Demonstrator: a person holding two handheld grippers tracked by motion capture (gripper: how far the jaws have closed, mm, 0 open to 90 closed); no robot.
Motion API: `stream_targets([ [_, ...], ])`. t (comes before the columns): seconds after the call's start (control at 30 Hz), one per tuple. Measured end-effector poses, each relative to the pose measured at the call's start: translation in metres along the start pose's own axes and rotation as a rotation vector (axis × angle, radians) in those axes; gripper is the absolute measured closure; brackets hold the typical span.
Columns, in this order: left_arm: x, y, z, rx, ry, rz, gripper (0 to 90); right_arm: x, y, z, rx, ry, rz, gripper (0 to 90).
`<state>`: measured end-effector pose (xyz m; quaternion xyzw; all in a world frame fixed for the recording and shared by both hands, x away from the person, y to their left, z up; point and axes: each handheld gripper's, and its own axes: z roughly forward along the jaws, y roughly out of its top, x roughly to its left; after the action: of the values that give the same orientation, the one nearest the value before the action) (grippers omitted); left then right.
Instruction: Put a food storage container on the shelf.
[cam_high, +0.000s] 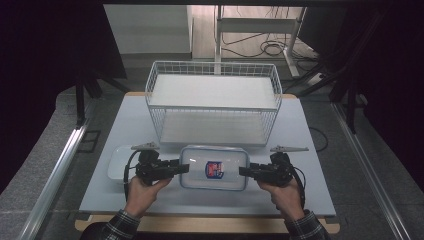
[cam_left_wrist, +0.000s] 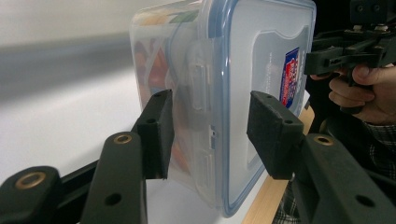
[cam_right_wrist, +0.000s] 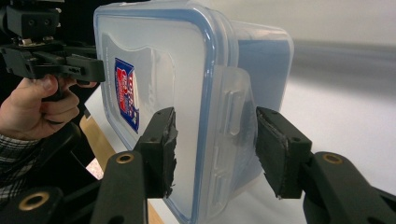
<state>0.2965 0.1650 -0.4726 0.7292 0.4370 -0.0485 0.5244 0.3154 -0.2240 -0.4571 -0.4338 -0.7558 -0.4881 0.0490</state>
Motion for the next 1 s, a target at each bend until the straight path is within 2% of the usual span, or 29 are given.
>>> stream_targets([
  [0.13,-0.002,0.008,-0.004,-0.014,0.006,0.011,52.1,0.003,0.009,-0.002,-0.011,0.001,-0.018,49.6],
  [0.23,-0.007,0.021,-0.009,-0.037,0.011,0.028,52.1,0.008,0.024,-0.007,-0.034,-0.002,-0.05,49.6],
  [0.3,-0.008,0.026,-0.01,-0.045,0.014,0.035,52.1,0.009,0.026,-0.008,-0.038,-0.002,-0.054,49.6],
  [0.37,-0.01,0.032,-0.012,-0.05,0.018,0.042,52.1,0.011,0.037,-0.012,-0.053,0.0,-0.065,49.6],
  [0.47,-0.014,0.047,-0.016,-0.063,0.025,0.058,52.1,0.012,0.046,-0.015,-0.066,0.003,-0.07,49.6],
  [0.6,-0.015,0.057,-0.018,-0.073,0.028,0.069,52.1,0.012,0.059,-0.018,-0.082,0.01,-0.071,49.6],
  [0.63,-0.016,0.065,-0.02,-0.081,0.029,0.071,52.1,0.012,0.063,-0.018,-0.088,0.01,-0.075,49.6],
  [0.8,-0.017,0.078,-0.023,-0.092,0.031,0.082,52.1,0.014,0.078,-0.021,-0.1,0.01,-0.083,49.6],
  [0.9,-0.018,0.094,-0.028,-0.104,0.032,0.094,52.1,0.016,0.092,-0.024,-0.115,0.009,-0.097,49.6],
  [1.0,-0.019,0.101,-0.03,-0.11,0.03,0.098,52.2,0.018,0.099,-0.026,-0.124,0.008,-0.102,49.7],
])
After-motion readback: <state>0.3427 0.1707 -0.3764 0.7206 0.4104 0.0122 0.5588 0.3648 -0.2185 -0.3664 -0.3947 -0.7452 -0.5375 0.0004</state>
